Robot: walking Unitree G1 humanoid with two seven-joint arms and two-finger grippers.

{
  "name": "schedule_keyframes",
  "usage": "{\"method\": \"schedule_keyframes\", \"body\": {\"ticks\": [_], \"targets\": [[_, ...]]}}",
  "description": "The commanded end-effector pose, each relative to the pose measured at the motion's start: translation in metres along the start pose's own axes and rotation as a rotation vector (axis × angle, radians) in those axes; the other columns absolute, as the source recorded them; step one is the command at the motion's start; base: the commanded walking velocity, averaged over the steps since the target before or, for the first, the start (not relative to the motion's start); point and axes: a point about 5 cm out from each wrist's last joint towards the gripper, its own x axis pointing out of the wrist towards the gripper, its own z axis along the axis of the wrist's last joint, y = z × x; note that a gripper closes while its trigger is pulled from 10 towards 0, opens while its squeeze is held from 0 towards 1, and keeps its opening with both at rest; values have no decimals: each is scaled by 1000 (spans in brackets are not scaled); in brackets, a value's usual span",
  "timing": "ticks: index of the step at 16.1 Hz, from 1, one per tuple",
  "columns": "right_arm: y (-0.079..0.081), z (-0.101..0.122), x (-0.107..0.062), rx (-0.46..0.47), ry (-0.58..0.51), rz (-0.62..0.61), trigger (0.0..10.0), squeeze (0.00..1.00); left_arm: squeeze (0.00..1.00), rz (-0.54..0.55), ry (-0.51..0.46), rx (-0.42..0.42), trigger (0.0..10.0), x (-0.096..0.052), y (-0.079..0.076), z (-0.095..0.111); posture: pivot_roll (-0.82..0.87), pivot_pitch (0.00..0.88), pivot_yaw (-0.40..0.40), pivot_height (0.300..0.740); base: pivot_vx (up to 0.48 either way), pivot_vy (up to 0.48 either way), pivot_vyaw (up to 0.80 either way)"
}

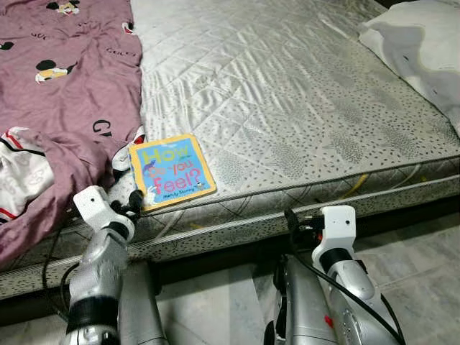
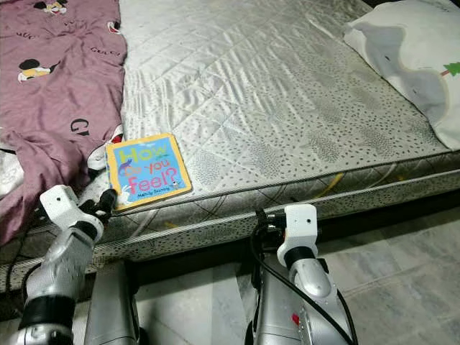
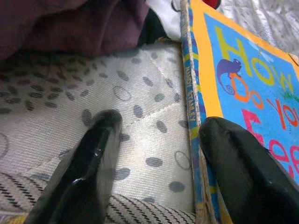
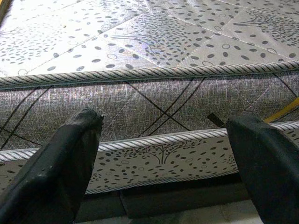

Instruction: Clean up the room

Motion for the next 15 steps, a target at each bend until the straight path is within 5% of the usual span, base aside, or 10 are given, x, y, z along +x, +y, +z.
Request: {"method": "schedule_keyframes", "body": {"ticks": [1, 7, 8, 10, 15], "targets": [[-3, 0, -3, -4, 4, -9, 10000, 0, 0, -9, 151, -12, 10000, 0, 4, -26, -117, 161, -27, 475, 0, 0, 0], [-5, 1, -2, -16, 0, -17, 10000, 0, 0, -248, 202, 12, 10000, 11, -23, -25, -128, 156, -28, 475, 0, 0, 0], [-6, 2, -2, -19, -1, -18, 10000, 0, 0, -292, 217, 27, 9137, 13, -30, -26, -132, 156, -27, 475, 0, 0, 0], [-6, 2, -2, -22, -3, -18, 10000, 0, 0, -356, 241, 12, 0, 13, -36, -29, -132, 156, -27, 475, 0, 0, 0], [-6, 3, -2, -27, -5, -17, 10000, 0, 0, -421, 265, -16, 0, 14, -42, -32, -135, 156, -30, 475, 0, 0, 0]]}}
